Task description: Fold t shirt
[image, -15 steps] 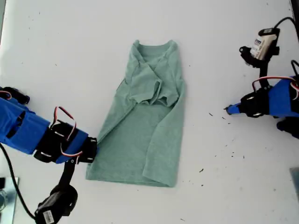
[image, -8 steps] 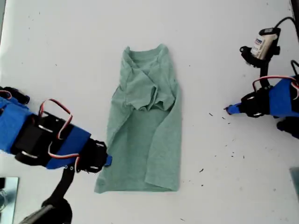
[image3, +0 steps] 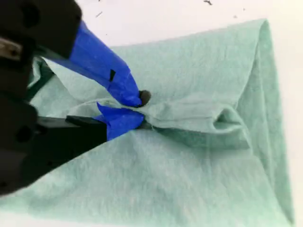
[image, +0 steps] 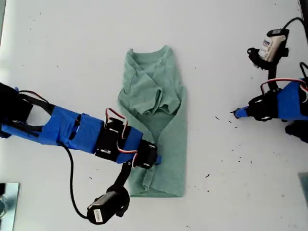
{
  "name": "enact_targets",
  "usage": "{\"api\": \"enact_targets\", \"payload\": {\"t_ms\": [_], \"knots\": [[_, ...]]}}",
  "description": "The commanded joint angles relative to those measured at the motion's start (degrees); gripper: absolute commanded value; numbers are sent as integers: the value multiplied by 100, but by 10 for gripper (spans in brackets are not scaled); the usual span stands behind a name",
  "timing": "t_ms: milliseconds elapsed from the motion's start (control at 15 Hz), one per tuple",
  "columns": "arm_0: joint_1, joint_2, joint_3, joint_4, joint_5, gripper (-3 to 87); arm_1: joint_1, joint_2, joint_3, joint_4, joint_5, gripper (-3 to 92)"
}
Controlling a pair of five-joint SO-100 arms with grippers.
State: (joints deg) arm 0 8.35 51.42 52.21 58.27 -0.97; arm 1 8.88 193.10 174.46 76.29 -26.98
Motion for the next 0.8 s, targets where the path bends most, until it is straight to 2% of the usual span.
{"api": "enact_targets", "payload": {"t_ms": [0,133,267,333,400,467,600,733], "knots": [[-88,360,-299,88,220,239,-53,97,176,18,0,22],[149,1934,26,791,211,244,-53,105,185,26,18,22],[220,3261,325,2013,132,253,-44,105,185,26,18,22],[220,3920,940,2417,-9,259,-44,105,185,26,18,22],[176,4737,2215,2364,-211,222,-44,105,185,26,18,22],[158,5730,3876,1811,-466,188,-44,105,185,26,18,22],[158,8227,7761,-70,-1063,106,-44,105,185,26,44,22],[246,10775,10986,-747,-2013,21,-44,105,193,35,53,22]]}}
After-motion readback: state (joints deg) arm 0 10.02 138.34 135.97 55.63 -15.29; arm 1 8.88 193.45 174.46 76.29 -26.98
